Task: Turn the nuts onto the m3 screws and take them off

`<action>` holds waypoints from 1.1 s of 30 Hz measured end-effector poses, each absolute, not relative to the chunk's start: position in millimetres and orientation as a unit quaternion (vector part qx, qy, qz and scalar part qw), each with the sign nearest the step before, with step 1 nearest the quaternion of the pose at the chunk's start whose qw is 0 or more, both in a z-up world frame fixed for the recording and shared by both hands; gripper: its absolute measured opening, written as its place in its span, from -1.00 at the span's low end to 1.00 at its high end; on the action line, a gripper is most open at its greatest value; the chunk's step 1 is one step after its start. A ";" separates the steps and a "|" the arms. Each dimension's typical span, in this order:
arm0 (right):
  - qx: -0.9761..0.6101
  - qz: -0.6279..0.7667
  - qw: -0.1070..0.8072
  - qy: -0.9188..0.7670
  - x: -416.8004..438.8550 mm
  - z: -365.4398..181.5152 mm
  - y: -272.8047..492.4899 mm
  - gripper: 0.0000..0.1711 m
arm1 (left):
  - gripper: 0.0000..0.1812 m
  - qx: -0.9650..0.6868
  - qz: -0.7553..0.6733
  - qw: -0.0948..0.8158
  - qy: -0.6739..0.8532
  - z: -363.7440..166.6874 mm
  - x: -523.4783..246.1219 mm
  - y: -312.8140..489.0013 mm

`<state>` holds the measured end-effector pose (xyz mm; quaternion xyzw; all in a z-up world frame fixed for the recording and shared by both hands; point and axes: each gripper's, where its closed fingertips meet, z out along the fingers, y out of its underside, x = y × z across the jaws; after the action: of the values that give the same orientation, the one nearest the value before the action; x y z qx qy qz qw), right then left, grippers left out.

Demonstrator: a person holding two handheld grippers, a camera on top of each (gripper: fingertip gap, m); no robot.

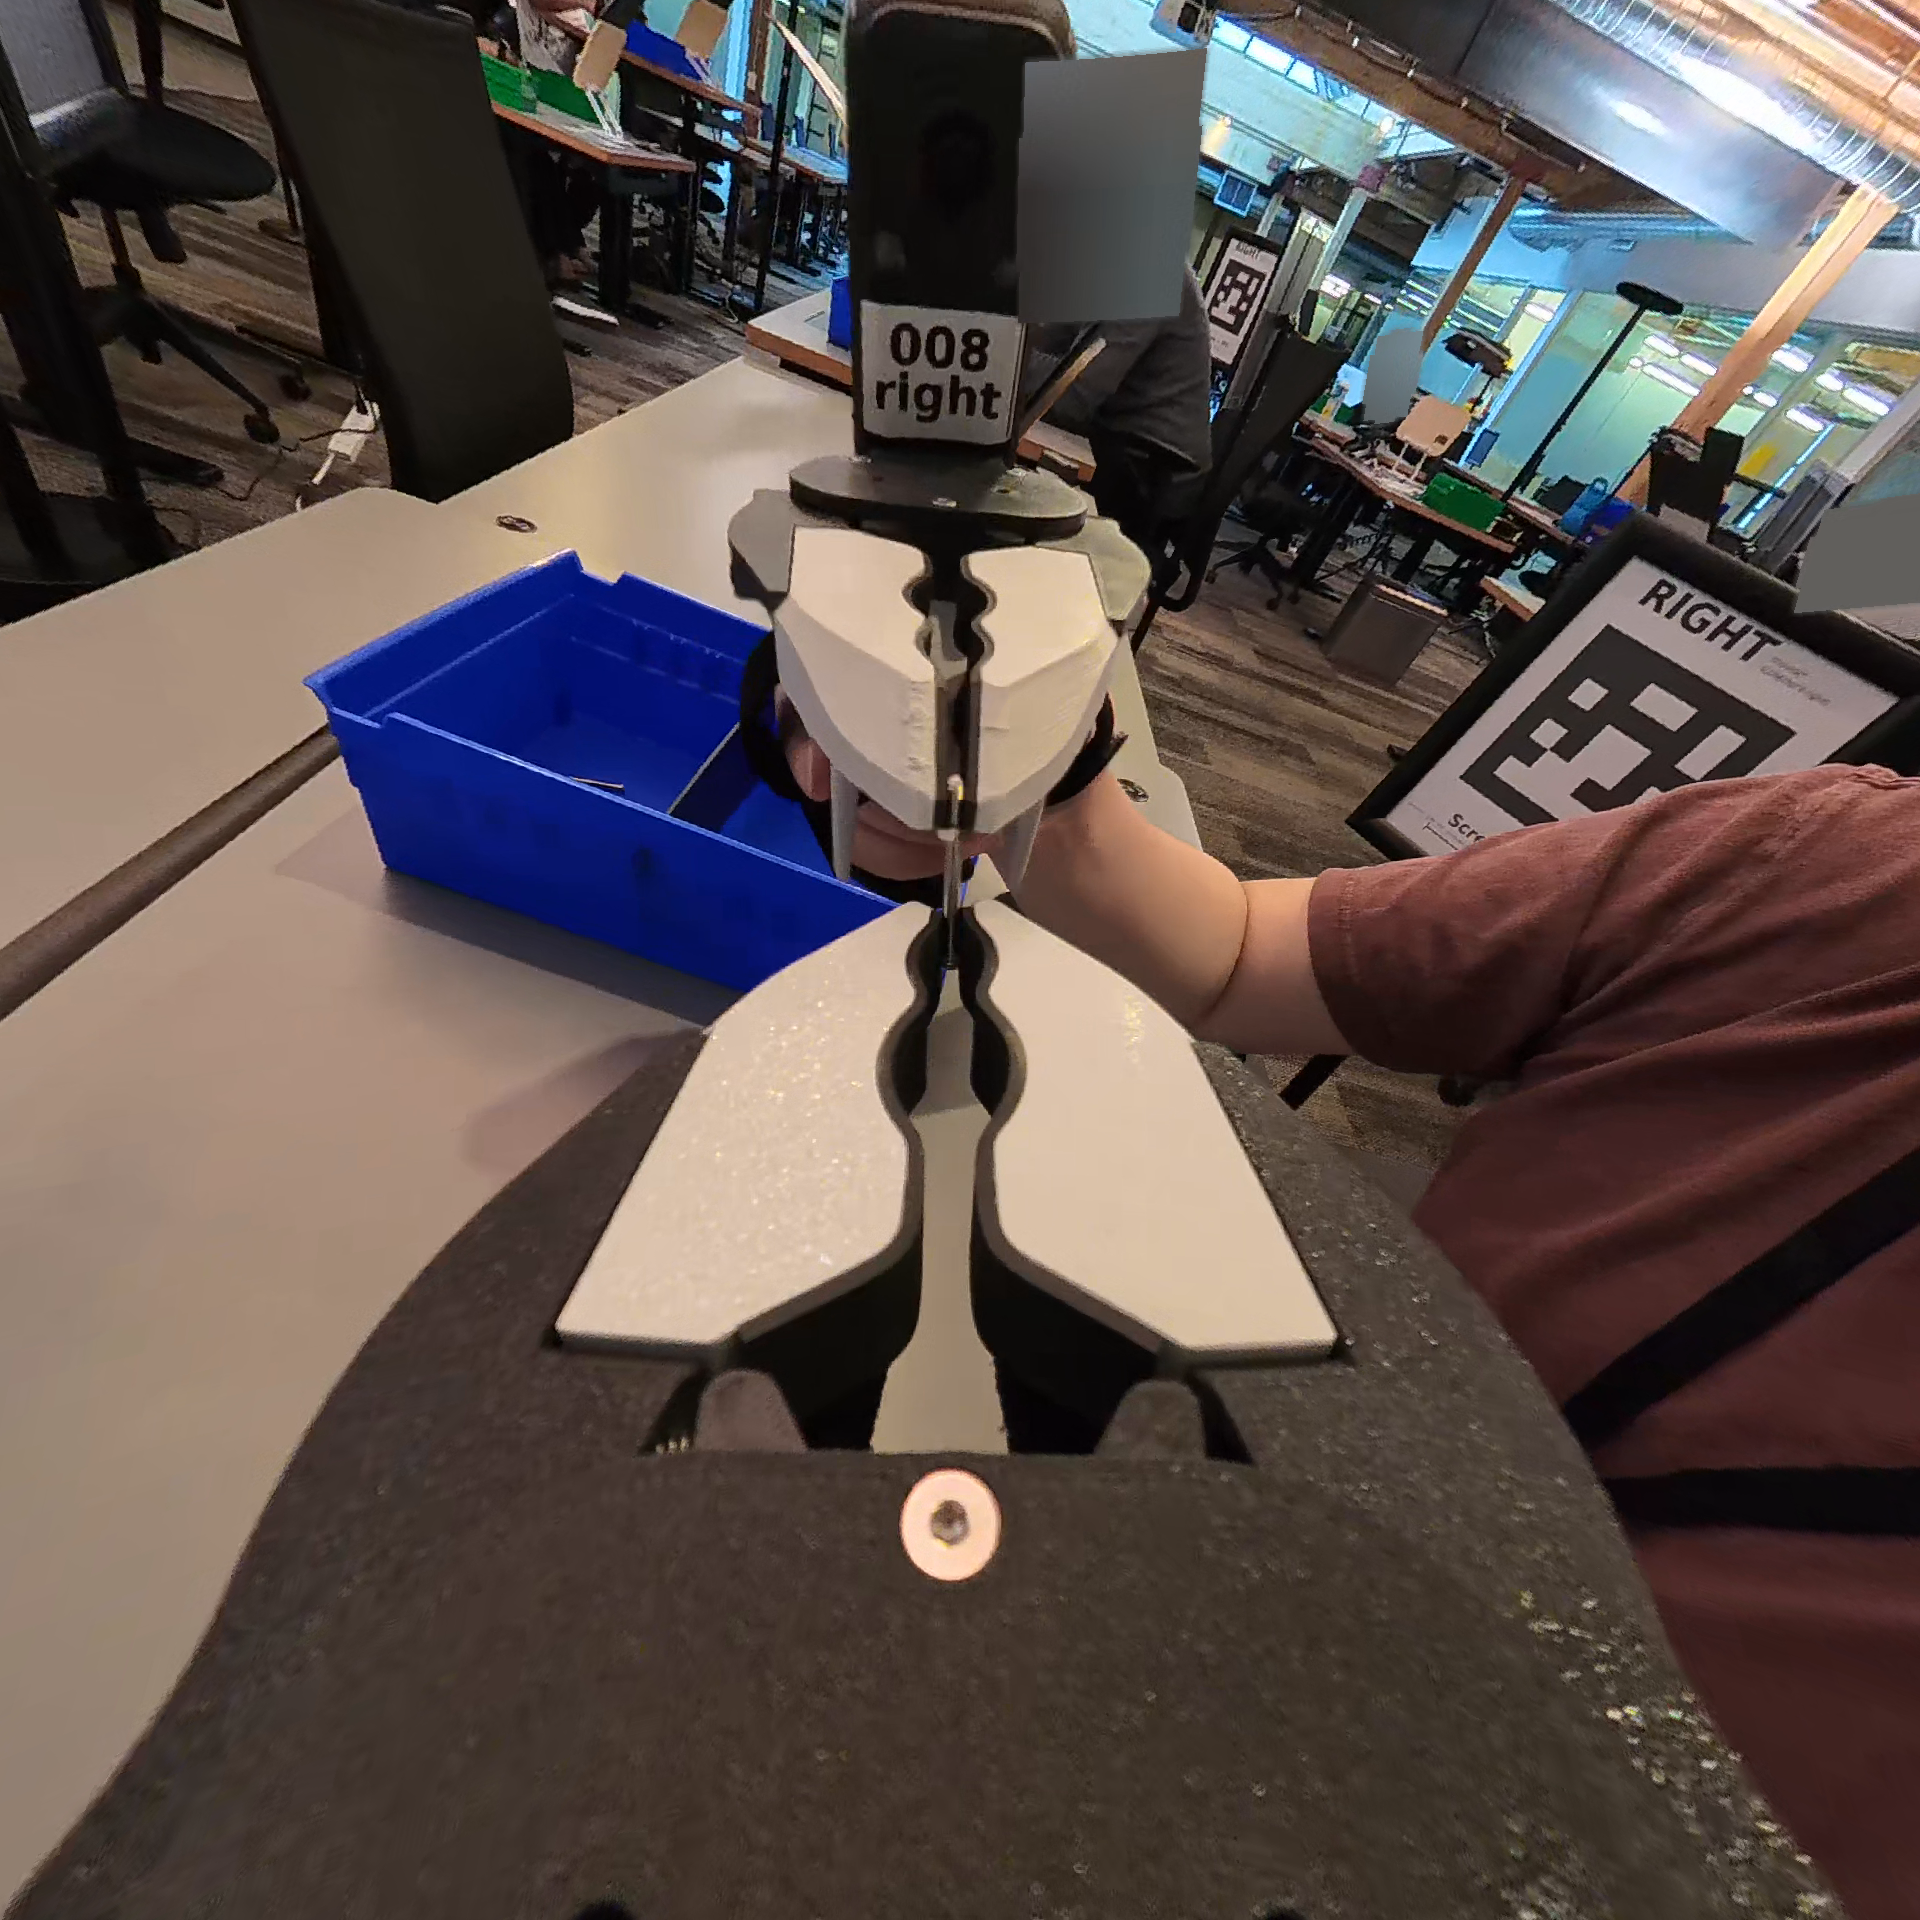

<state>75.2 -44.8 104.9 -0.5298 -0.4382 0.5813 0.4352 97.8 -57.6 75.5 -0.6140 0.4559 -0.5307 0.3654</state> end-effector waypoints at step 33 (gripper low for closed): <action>-0.513 0.579 0.423 -0.471 85.6 112.5 -59.7 -0.74 | -0.98 -0.567 -0.483 0.421 0.517 91.2 99.0 -77.9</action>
<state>85.6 -59.7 112.5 -0.5130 -0.4713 0.5795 0.4230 99.0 -77.9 91.2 -0.5673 0.5169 -0.4835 0.4209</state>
